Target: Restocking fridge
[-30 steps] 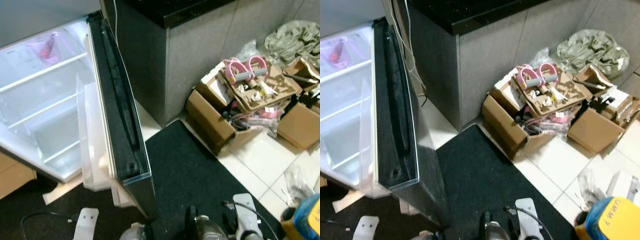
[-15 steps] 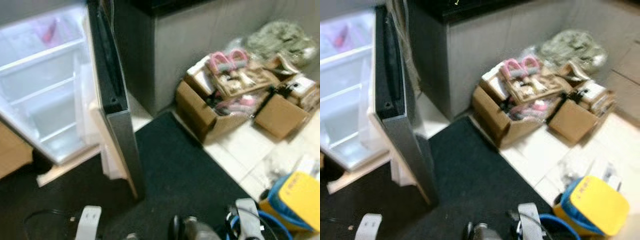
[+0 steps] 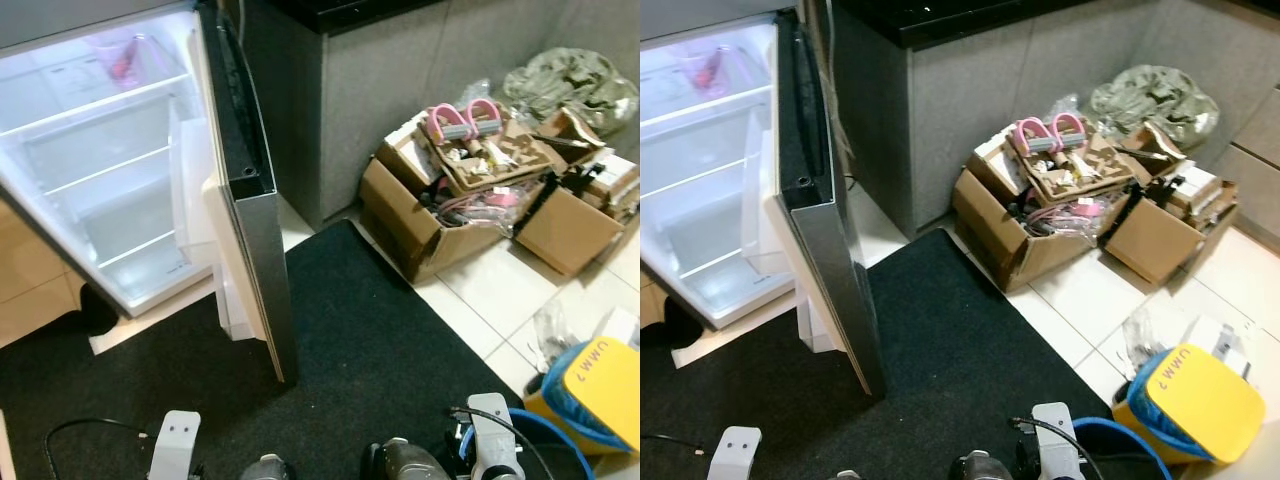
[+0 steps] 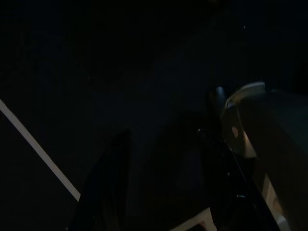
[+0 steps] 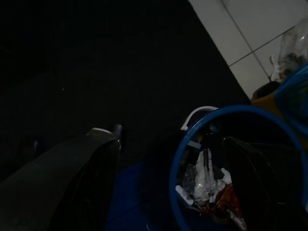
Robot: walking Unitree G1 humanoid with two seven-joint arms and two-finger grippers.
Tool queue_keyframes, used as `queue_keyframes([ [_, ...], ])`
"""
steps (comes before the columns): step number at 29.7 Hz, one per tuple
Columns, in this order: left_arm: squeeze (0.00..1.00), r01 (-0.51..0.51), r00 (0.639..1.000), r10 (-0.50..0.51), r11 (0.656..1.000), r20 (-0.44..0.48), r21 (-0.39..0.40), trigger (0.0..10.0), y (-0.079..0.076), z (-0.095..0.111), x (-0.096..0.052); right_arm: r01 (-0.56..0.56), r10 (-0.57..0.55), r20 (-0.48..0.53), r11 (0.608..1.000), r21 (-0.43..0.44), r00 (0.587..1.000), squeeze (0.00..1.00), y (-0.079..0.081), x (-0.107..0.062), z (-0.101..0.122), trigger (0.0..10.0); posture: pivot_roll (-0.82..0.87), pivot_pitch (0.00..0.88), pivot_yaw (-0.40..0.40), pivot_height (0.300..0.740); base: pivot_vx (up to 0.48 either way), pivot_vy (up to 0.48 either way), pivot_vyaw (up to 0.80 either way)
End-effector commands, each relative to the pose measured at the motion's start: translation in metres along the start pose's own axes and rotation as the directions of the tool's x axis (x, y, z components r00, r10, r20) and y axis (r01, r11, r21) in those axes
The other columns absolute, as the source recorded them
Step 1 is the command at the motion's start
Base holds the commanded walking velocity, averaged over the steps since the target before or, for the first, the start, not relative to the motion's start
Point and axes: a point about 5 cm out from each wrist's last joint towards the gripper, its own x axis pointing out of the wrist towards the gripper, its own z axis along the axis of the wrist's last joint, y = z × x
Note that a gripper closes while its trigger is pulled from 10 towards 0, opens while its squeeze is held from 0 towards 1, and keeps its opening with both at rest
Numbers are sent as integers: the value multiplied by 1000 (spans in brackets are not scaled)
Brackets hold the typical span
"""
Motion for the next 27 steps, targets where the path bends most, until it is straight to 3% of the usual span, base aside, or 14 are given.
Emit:
queue_keyframes([
  [1,0,-2,999,2,1000,-38,3,10000,2,-12,-4,9,-8,-16,1000,12,1000,0,-1,-2,-6,10000,-77,181,-10,727,0,0,0],
  [12,0,1,1000,-1,1000,-29,9,10000,1,-9,-3,10,-10,-13,1000,11,1000,0,-1,-2,-6,10000,-77,185,-8,727,0,0,0],
  [17,0,2,1000,-2,1000,-28,10,10000,2,-8,-3,-12,16,70,999,-47,997,0,3,1,9,10000,-76,189,-6,727,0,0,0],
  [21,0,2,1000,-2,1000,-27,15,10000,3,-8,-3,-88,128,316,986,-139,940,0,14,6,66,10000,-80,194,-3,727,0,0,0],
  [23,0,2,1000,-2,1000,-27,15,10000,3,-8,-3,-88,128,316,986,-139,940,0,14,6,66,10000,-80,194,-3,727,0,0,0],
  [25,0,3,1000,-3,1000,-26,18,10000,3,-8,-3,-136,239,434,958,-254,869,0,25,3,104,10000,-82,196,-3,727,0,0,0],
  [26,0,3,1000,-3,1000,-26,18,10000,3,-8,-3,-136,239,434,958,-254,869,0,25,3,104,10000,-82,196,-3,727,0,0,0],
  [27,0,4,1000,-4,1000,-25,19,10000,3,-8,-3,-161,295,481,940,-300,825,0,33,0,124,10000,-82,197,-4,727,0,0,0],
])
